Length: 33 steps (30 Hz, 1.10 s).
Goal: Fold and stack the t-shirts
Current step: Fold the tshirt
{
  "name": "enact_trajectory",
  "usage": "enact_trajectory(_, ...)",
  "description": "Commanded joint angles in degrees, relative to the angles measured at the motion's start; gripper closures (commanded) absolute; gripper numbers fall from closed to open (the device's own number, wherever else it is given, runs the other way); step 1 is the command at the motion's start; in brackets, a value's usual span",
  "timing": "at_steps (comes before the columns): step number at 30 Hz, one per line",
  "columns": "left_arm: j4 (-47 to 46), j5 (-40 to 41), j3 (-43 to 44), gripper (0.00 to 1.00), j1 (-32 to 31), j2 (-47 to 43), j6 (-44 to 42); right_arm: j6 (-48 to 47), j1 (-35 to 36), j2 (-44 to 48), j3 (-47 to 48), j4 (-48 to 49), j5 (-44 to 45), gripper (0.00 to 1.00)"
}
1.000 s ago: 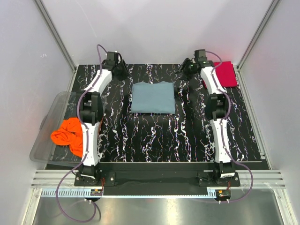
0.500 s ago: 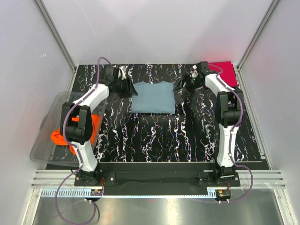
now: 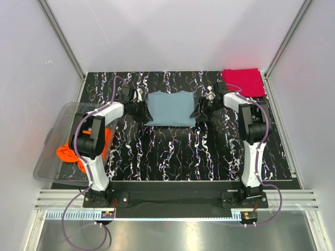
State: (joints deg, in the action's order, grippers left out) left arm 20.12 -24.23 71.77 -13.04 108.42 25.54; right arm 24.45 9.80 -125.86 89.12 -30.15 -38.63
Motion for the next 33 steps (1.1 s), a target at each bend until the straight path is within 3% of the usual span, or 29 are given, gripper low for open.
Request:
enact_trajectory(1, -2.4, -2.7, -2.1, 0.67, -0.1, 0.4, -0.1, -0.9, 1.3, 3.3, -1.3, 2.2, -0.3, 0.48)
enact_trajectory(2, -2.4, -2.8, -2.8, 0.71, -0.2, 0.2, 0.0, -0.6, 1.4, 3.8, -1.9, 2.5, -0.2, 0.53)
enact_trajectory(3, -2.5, -3.3, -3.7, 0.76, -0.2, 0.0, 0.0, 0.1, 1.4, 4.8, -3.6, 2.8, -0.2, 0.66)
enact_trajectory(7, -2.2, -4.1, -6.4, 0.91, -0.8, -0.8, 0.4, 2.4, 1.4, 7.8, -8.6, 4.0, -0.7, 0.87)
enact_trajectory(8, -2.3, -4.2, -7.2, 1.0, -1.0, -1.1, 0.7, 2.9, 1.4, 9.6, -9.7, 4.0, -0.3, 0.9)
enact_trajectory(15, -2.3, -2.7, -20.5, 1.0, -5.4, -11.8, 6.0, 9.7, 1.6, 23.2, -27.3, 4.6, -1.9, 0.95)
enact_trajectory(17, -2.2, -2.5, -24.1, 0.96, -6.7, -15.8, 7.9, 11.5, 2.3, 29.4, -31.9, 4.7, -2.1, 0.93)
enact_trajectory(18, -2.2, -2.2, -27.5, 0.85, -7.9, -20.2, 9.9, 13.0, 2.9, 31.5, -36.1, 4.6, -2.3, 0.91)
enact_trajectory(19, -2.2, -2.1, -29.2, 0.79, -8.3, -22.6, 10.8, 13.8, 3.1, 33.5, -38.2, 4.5, -2.4, 0.76)
enact_trajectory(20, -2.1, -2.0, -30.9, 0.72, -8.7, -24.9, 12.1, 14.4, 3.3, 36.9, -40.3, 4.6, -2.5, 0.7)
enact_trajectory(21, -1.9, -2.7, -33.2, 0.55, -8.7, -28.8, 12.4, 15.1, 3.3, 38.3, -43.2, 4.4, -2.5, 0.62)
enact_trajectory(22, -1.5, -2.8, -33.7, 0.51, -8.8, -30.5, 12.3, 15.3, 3.3, 39.5, -44.2, 4.0, -2.2, 0.56)
enact_trajectory(23, 0.6, -2.8, -33.8, 0.49, -8.7, -32.0, 11.4, 14.9, 3.3, 41.2, -44.7, 3.4, -1.5, 0.46)
enact_trajectory(28, 4.4, 0.9, -26.2, 0.45, -7.4, -34.5, 6.7, 7.4, 2.9, 39.8, -36.0, -4.6, 7.1, 0.37)
enact_trajectory(33, 4.9, 0.9, -11.8, 0.51, -5.5, -20.8, 0.8, -1.0, 1.9, 30.9, -23.4, -7.6, 17.6, 0.37)
